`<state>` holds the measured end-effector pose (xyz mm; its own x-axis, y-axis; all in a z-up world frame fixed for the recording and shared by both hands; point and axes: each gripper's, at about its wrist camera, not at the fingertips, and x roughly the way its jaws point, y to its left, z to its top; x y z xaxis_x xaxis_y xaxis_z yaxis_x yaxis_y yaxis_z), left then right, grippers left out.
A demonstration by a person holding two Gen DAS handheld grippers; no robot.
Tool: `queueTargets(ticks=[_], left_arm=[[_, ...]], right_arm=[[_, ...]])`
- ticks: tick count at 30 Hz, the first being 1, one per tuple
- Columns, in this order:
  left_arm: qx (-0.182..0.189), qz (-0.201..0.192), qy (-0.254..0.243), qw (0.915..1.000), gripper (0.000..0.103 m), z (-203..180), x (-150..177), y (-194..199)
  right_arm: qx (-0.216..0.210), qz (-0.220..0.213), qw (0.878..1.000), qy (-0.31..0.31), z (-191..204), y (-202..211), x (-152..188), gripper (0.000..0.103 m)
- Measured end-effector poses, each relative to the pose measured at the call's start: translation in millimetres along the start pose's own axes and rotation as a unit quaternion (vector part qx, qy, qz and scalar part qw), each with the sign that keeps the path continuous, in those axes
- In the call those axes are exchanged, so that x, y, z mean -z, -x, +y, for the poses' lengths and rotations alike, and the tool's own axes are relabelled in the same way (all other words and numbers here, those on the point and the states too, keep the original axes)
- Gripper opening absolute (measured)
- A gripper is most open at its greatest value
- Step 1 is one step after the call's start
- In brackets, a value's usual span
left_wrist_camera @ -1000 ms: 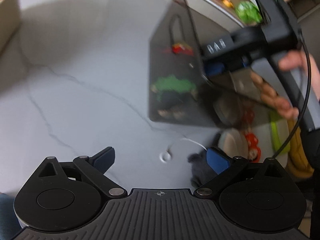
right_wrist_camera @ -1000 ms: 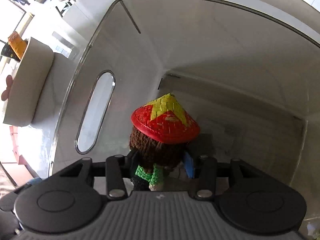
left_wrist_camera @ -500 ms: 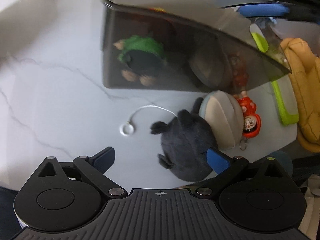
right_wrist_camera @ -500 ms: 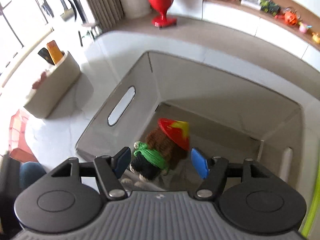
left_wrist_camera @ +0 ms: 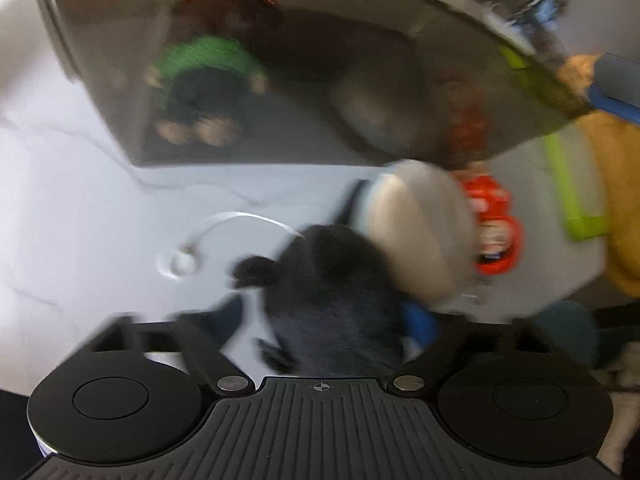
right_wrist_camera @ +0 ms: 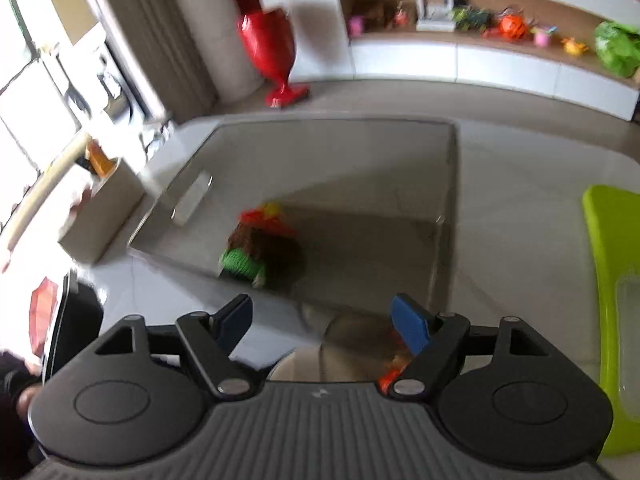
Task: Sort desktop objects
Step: 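Grasp the black plush cat with the left tool, lower it into the bin, release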
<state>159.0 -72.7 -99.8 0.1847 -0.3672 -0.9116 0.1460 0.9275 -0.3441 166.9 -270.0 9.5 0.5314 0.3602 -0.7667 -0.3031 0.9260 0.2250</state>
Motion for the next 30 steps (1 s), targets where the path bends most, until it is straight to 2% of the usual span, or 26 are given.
queueTargets(ticks=[4, 8, 10, 12, 16, 17, 19, 22, 26, 30], left_arm=[[-0.003, -0.028, -0.026, 0.9993, 0.065, -5, 4, 20], [0.053, -0.038, -0.037, 0.9972, 0.065, -6, 3, 73], [0.074, -0.069, -0.049, 0.9937, 0.065, -13, -7, 113], [0.064, -0.112, -0.063, 0.9897, 0.065, -24, -28, 145], [0.011, -0.158, -0.085, 0.9837, 0.066, -51, -96, 156], [-0.003, -0.159, -0.088, 0.9833, 0.066, -55, -115, 151], [-0.030, -0.118, -0.083, 0.9890, 0.066, -56, -152, 115], [-0.058, -0.036, -0.068, 0.9953, 0.066, -50, -186, 50], [-0.063, 0.039, -0.041, 0.9964, 0.066, -35, -197, -12], [-0.119, 0.064, -0.043, 0.9898, 0.066, -27, -193, -36]], right_arm=[[-0.016, -0.011, 1.000, -0.020, -9, -2, 0, 0.081], [-0.051, -0.031, 0.997, -0.044, -22, 4, -2, 0.080], [-0.063, -0.045, 0.995, -0.056, -32, 10, -2, 0.081], [-0.075, -0.055, 0.993, -0.073, -43, 14, -1, 0.081], [-0.117, -0.073, 0.982, -0.128, -63, 15, 0, 0.081], [-0.128, -0.079, 0.979, -0.139, -67, 17, 1, 0.081], [-0.143, -0.089, 0.974, -0.153, -72, 20, 3, 0.081], [-0.126, -0.106, 0.975, -0.148, -76, 29, 10, 0.081], [-0.099, -0.120, 0.978, -0.140, -86, 37, 26, 0.081], [-0.098, -0.104, 0.977, -0.157, -101, 28, 35, 0.081]])
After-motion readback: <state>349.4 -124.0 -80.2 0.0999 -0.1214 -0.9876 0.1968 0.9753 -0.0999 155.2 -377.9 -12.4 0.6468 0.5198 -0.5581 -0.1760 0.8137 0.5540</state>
